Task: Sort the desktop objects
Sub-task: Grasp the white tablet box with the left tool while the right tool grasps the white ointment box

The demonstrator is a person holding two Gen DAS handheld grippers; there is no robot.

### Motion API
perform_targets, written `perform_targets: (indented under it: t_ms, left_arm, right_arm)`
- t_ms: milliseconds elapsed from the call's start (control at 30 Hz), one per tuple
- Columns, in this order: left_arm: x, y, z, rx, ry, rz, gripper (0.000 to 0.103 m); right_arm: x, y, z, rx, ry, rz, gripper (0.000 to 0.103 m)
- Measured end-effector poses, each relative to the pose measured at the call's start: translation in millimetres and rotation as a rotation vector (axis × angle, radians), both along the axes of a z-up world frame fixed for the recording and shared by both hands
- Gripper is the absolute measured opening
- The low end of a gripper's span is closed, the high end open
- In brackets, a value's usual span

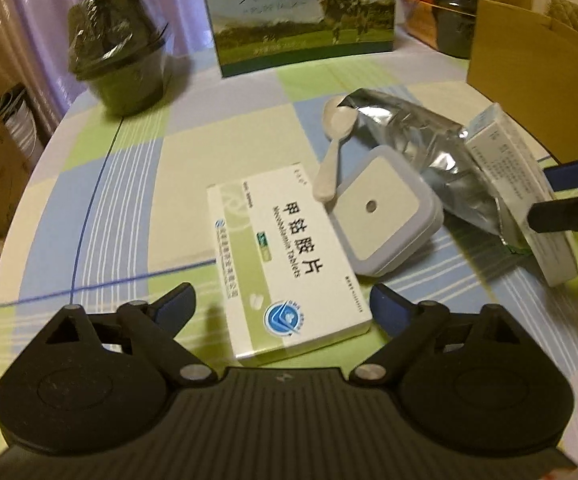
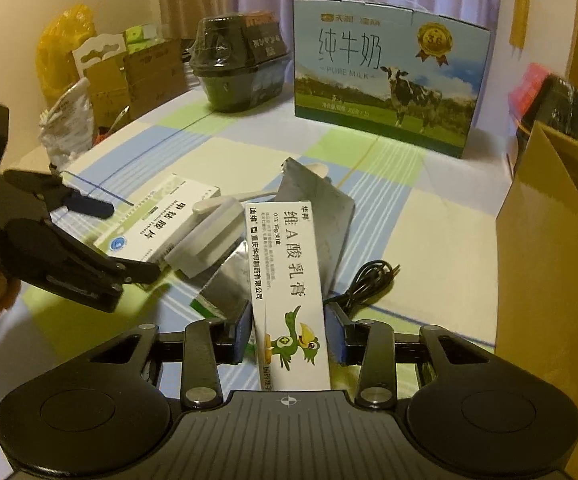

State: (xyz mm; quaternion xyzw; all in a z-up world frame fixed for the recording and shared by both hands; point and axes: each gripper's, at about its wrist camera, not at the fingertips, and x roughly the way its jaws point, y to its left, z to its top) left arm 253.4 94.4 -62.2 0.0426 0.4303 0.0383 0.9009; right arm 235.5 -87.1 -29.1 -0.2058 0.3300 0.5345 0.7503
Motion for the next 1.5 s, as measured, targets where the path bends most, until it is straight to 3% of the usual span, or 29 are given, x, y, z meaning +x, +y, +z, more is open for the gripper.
perform_targets:
  t_ms: [133, 200, 300, 500, 733, 1100, 1167, 1233, 1300, 1500]
  left_arm:
    - [-3, 2, 1, -0.016, -0.010, 0.014, 0.081]
    - [-4, 3, 0, -0.024, -0.004, 0.017, 0.071]
    - [-7, 3, -2, -0.032, 0.005, 0.021, 0.069]
    - [-28, 0, 2, -0.076, 0.011, 0.052, 0.069]
    - [-84, -23, 11, -0.108, 0.044, 0.052, 0.069]
    - [-167, -64, 20, -0.162, 0.005, 0.063, 0.070]
    - [-175, -67, 19, -0.163, 0.007, 0.075, 0.071]
    - [-180, -68, 21, -0.160, -0.006, 0.083, 0.073]
    - [-184, -68, 24, -0.158, -0.027, 0.087, 0.076]
    - [-181, -67, 27, -0.143, -0.058, 0.097, 0.081]
  right_arm:
    - [1, -4, 2, -0.007, 0.030, -0.023, 0.036]
    - [-1, -6, 3, -0.013, 0.034, -0.030, 0.036]
    - [-5, -10, 4, -0.016, 0.046, -0.037, 0.036]
    - [-19, -22, 8, -0.021, 0.078, -0.045, 0.036]
    - [-53, -54, 10, -0.047, 0.127, -0.091, 0.036]
    - [-100, -92, 4, -0.046, 0.160, -0.141, 0.037]
    - [-107, -95, 4, -0.046, 0.138, -0.133, 0.040]
    - [-114, -101, 4, -0.044, 0.114, -0.138, 0.054]
    - [-119, -105, 2, -0.041, 0.109, -0.142, 0.058]
    - [-125, -104, -6, -0.062, 0.092, -0.129, 0.059]
